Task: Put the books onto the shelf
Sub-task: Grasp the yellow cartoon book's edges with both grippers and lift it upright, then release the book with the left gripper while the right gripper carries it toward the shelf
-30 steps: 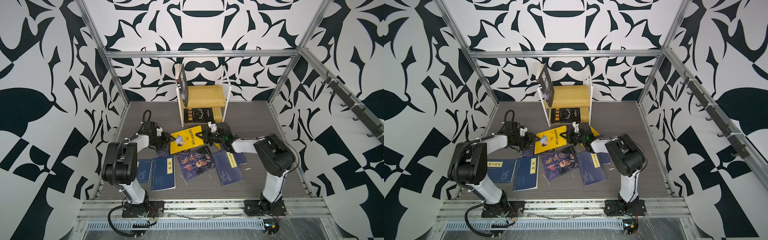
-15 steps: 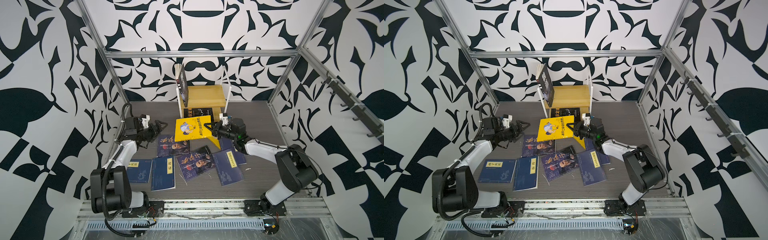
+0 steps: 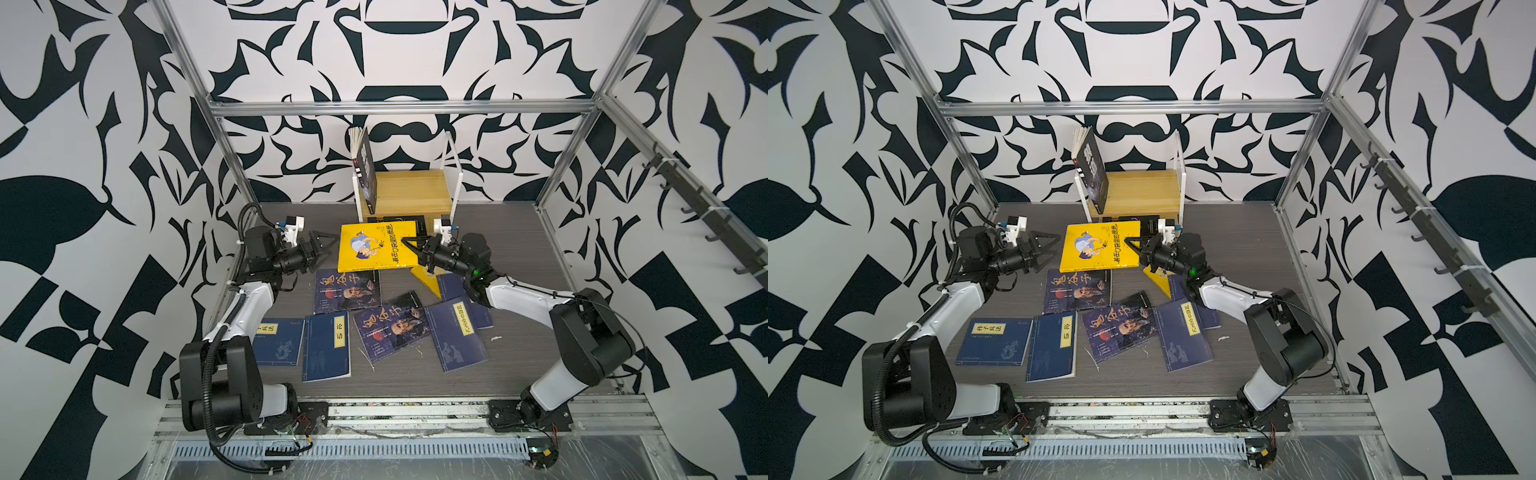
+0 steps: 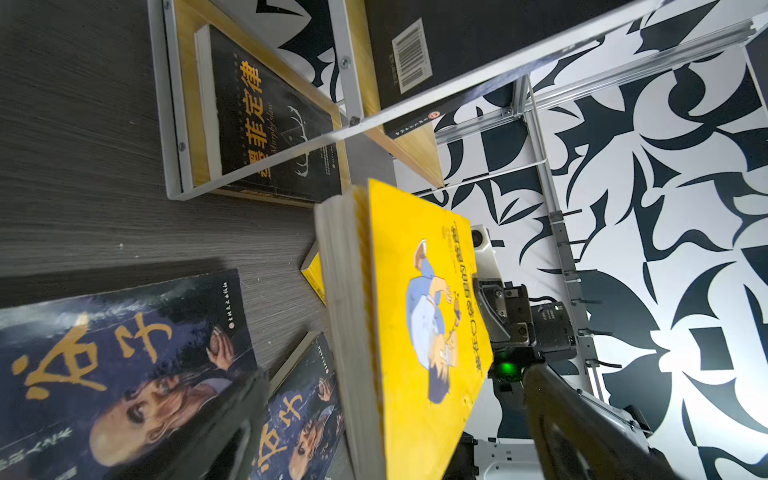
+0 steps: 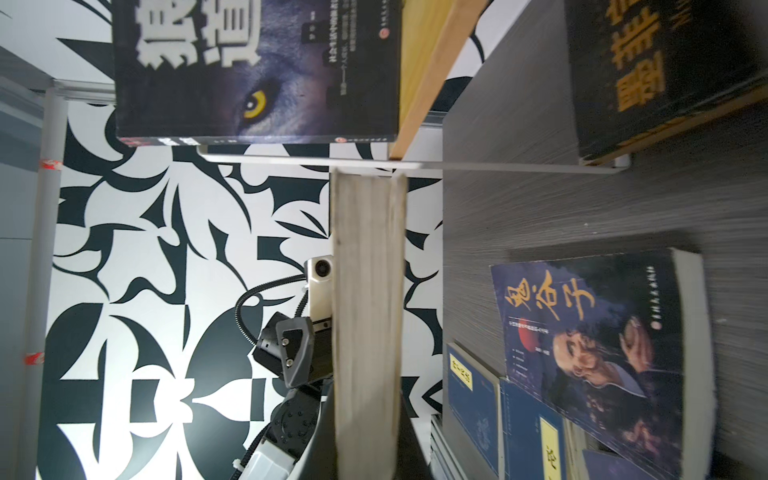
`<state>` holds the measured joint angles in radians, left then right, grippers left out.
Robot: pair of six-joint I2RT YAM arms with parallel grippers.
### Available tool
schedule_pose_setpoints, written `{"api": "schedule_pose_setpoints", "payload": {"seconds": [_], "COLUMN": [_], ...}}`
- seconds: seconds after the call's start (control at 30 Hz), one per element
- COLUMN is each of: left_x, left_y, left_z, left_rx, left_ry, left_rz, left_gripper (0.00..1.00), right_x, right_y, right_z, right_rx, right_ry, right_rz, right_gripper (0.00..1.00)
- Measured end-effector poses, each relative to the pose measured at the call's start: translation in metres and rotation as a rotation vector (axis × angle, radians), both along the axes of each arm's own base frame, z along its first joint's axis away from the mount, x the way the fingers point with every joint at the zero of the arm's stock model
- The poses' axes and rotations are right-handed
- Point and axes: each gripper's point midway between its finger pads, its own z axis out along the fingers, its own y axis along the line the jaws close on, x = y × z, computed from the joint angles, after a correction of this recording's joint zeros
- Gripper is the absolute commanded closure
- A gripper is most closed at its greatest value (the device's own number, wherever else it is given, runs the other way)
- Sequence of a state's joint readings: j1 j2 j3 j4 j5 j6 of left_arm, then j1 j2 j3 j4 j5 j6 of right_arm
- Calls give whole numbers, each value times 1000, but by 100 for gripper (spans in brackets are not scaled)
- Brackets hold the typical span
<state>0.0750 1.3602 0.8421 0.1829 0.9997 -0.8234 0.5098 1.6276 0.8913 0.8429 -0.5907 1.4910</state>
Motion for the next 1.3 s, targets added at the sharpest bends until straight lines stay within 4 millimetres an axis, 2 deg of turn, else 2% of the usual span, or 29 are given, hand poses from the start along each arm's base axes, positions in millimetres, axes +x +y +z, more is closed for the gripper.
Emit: {"api": "schedule_pose_setpoints", "payload": {"seconds": [0.1, 0.17, 0.37, 0.43, 0.53, 0.57, 0.73, 0.9, 1.0, 1.17, 1.23, 1.3], "left_x": [-5, -7, -8, -6, -5, -5, -7, -6, -4, -1, 1, 1], "left_y": [-9, -14, -17, -14, -10, -10, -9, 0, 6, 10, 10, 11], "left_z": [-6, -6, -4, -2, -1, 0, -4, -12, -16, -18, -17, -16], "left_rx": [-9, -14, -22, -23, -25, -24, -10, 0, 9, 23, 28, 31], "left_ry": [26, 33, 42, 45, 48, 44, 49, 90, 102, 121, 118, 118], "left_rz": [-22, -35, -44, -37, -28, -31, -37, -3, 23, 45, 50, 52], "left_gripper": [3, 12, 51, 66, 93, 100, 100, 100, 100, 100, 100, 100], "right_x": [0, 0, -1, 0, -1, -1, -2, -7, -15, -27, -32, -42], "right_y": [11, 18, 27, 27, 28, 27, 25, 7, -9, -33, -32, -22], "right_z": [7, 8, -3, -4, -4, -5, -16, -41, -34, -5, 2, 8], "right_rx": [34, 48, 47, 47, 47, 44, 19, -120, -238, -437, -535, -661], "right_ry": [-14, -17, 8, 8, 5, 11, 23, 28, -37, -215, -298, -420], "right_rz": [21, 33, 51, 51, 55, 53, 53, 26, -8, -70, -83, -75], "right_gripper": [100, 100, 100, 100, 100, 95, 67, 49, 45, 43, 41, 40]}}
